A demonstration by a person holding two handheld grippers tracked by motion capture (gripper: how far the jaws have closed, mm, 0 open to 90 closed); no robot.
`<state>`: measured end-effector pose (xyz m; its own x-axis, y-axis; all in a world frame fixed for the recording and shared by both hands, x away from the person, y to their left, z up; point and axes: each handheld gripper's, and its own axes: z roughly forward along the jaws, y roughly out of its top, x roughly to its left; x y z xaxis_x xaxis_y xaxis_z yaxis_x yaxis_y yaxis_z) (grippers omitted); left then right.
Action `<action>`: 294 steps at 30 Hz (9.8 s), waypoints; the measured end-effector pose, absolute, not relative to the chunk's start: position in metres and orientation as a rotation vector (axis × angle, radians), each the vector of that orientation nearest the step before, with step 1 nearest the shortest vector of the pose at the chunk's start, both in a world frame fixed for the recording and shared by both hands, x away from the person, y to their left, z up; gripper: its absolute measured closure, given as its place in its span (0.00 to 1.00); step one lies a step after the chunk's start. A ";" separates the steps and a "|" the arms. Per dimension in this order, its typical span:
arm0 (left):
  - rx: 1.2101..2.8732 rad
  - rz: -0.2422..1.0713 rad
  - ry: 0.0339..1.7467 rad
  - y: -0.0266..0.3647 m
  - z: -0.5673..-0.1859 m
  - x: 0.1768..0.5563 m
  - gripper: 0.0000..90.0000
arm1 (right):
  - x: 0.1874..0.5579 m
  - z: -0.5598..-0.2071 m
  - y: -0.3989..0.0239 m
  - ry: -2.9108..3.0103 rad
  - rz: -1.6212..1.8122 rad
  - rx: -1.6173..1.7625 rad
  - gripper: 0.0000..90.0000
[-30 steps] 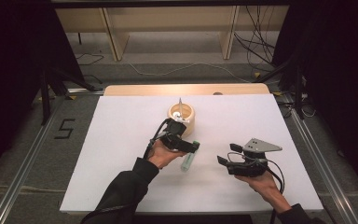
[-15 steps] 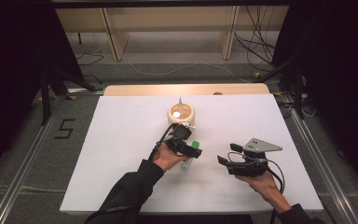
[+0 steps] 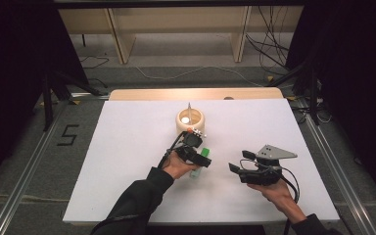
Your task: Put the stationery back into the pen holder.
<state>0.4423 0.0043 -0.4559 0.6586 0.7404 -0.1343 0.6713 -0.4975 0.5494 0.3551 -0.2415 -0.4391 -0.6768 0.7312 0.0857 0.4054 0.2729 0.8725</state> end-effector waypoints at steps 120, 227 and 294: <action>1.874 0.376 0.911 0.065 -0.408 0.409 0.74 | 0.355 -0.439 -0.241 2.192 1.419 1.075 0.32; 1.592 0.428 1.126 0.041 -0.411 0.516 0.74 | 0.354 -0.440 -0.243 2.199 1.426 1.072 0.33; 1.697 0.448 1.127 0.039 -0.405 0.506 0.47 | 0.354 -0.440 -0.243 2.208 1.415 1.074 0.33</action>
